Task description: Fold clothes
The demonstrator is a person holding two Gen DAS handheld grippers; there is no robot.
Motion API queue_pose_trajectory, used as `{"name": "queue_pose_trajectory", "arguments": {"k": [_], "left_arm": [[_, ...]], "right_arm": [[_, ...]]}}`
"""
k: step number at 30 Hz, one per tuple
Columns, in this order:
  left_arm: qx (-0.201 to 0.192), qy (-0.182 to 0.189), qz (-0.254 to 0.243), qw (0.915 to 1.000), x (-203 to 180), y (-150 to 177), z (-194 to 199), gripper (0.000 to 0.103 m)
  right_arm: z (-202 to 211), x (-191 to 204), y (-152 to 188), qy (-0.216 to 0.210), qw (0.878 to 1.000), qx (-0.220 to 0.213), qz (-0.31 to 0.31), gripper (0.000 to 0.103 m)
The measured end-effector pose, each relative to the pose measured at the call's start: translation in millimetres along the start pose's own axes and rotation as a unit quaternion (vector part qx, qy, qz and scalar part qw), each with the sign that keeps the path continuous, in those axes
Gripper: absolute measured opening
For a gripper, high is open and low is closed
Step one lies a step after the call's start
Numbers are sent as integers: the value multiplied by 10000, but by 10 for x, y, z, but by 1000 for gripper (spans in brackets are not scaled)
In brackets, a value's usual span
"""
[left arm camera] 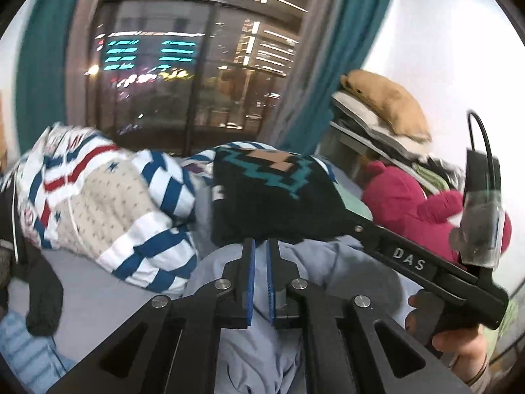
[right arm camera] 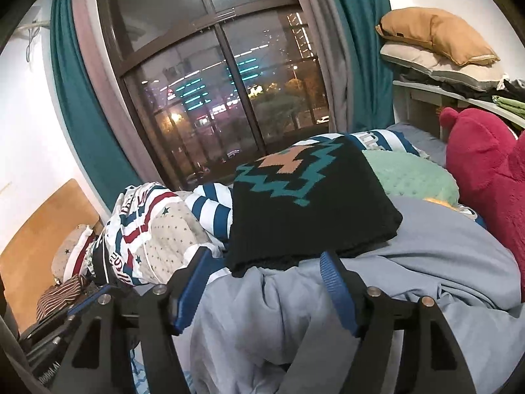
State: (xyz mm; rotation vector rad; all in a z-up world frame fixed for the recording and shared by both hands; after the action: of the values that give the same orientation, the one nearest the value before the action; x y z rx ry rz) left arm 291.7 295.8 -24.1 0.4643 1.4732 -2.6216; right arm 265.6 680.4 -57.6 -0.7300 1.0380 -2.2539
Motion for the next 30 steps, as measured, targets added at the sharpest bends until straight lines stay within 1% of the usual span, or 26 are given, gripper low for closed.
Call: {"name": "queue_pose_trajectory", "arguments": {"k": [4, 6, 8, 9, 10, 11, 12, 14, 18, 19, 21, 22, 23, 25, 30], "left_arm": [[69, 45, 168, 9998, 56, 20, -84, 7], [87, 5, 53, 9999, 23, 14, -145, 7], [137, -21, -90, 9999, -17, 6, -212, 8], [192, -75, -117, 9997, -13, 2, -253, 19], [247, -129, -144, 9995, -9, -2, -294, 42], [303, -184, -170, 9992, -4, -6, -335, 55], [282, -249, -134, 9992, 23, -18, -355, 71], [67, -298, -62, 9995, 77, -53, -333, 72], [0, -257, -70, 9996, 84, -95, -300, 72], [-6, -237, -85, 9997, 77, -101, -291, 72], [14, -204, -125, 9997, 55, -90, -268, 73], [24, -188, -144, 9997, 44, -85, -256, 75], [34, -172, -164, 9997, 32, -79, -245, 78], [65, -56, -164, 9998, 4, -61, -217, 79], [-125, 69, -238, 9996, -46, -101, -106, 82]], "right_arm": [[-106, 18, -26, 144, 9998, -67, 153, 73], [-157, 32, -29, 188, 9995, -73, 233, 73], [-213, 42, -18, 277, 9992, -81, 268, 77], [-236, 51, -6, 329, 9990, -75, 288, 77], [-255, 60, 7, 387, 9987, -72, 314, 78], [-271, 69, 20, 460, 9983, -78, 349, 79], [-283, 75, 29, 554, 9976, -109, 396, 80], [-286, 77, 35, 725, 9959, -213, 490, 85], [-300, 66, 81, 778, 9953, -189, 543, 87], [-304, 51, 100, 799, 9953, -155, 527, 90], [-308, 21, 144, 868, 9949, -88, 505, 93], [-303, 5, 168, 910, 9946, -39, 497, 97], [-292, -6, 193, 927, 9944, 4, 500, 103], [-252, -11, 223, 910, 9944, 10, 531, 103], [-115, -41, 218, 1142, 9918, -159, 548, 103]]}}
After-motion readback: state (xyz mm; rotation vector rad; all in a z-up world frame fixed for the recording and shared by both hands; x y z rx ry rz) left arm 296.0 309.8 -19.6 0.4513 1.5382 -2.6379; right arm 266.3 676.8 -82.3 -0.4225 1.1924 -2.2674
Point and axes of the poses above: each gripper's, at about its wrist camera, not at the fingertips, and z roughly against the way its jaws point, x to its left, y to its underside, the point moved 6 cm from there along -z, roughly the way its jaws point, and after that the axes turned 5 degrees about y, right-handed, at the moved point
